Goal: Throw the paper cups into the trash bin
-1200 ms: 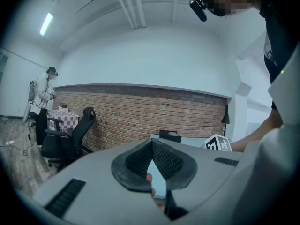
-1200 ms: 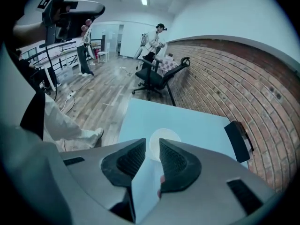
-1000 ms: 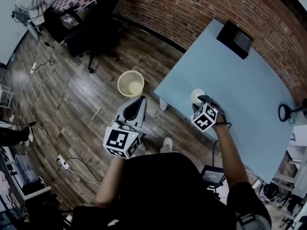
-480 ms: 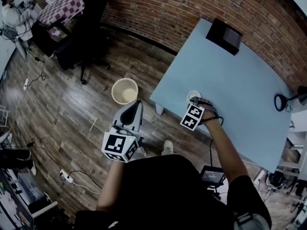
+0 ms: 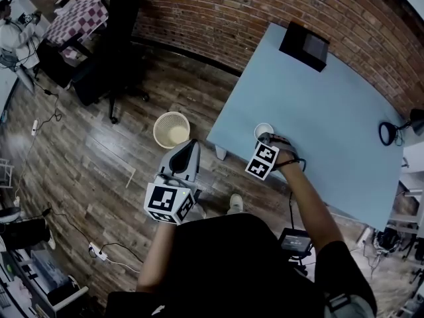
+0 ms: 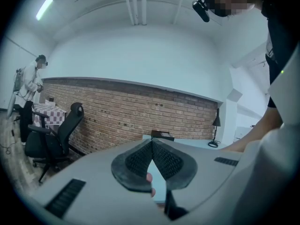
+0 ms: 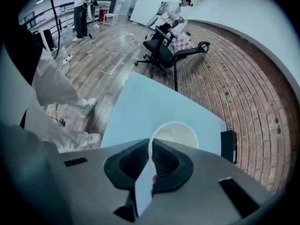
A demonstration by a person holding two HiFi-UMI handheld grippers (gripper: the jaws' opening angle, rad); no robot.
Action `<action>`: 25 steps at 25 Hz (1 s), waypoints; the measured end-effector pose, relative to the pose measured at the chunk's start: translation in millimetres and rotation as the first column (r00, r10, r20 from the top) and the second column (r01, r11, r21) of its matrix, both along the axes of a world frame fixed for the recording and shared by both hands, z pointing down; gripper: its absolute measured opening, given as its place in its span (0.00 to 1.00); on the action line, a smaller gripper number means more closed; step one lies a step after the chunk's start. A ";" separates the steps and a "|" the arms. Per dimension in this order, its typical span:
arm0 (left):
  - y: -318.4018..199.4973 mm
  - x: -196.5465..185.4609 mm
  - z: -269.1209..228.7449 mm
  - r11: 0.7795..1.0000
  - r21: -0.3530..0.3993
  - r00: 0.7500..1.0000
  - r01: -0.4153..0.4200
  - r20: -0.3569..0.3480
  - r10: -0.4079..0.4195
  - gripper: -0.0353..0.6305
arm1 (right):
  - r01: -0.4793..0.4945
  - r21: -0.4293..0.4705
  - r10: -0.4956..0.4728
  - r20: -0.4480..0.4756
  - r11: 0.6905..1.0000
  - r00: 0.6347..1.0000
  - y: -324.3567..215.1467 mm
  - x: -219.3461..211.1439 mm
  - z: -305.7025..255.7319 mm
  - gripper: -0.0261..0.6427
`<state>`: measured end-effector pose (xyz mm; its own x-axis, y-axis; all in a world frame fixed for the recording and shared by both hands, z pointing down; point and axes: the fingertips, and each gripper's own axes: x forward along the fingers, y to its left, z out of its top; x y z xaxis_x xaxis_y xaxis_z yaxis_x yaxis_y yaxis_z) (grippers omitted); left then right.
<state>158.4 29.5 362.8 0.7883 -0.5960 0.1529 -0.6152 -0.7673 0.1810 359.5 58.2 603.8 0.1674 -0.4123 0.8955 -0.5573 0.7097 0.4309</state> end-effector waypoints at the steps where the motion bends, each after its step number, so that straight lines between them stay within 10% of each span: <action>1: -1.5 -0.2 0.1 1.000 0.000 1.000 -0.001 0.000 0.001 0.06 | -0.008 0.007 0.008 0.011 1.000 1.000 -2.9 -2.7 -1.3 0.07; 25: -76.3 -148.4 0.3 0.963 -0.032 0.962 0.269 -0.028 -0.270 0.06 | 0.132 0.267 -0.213 0.304 0.955 0.929 -125.0 -221.2 -93.3 0.07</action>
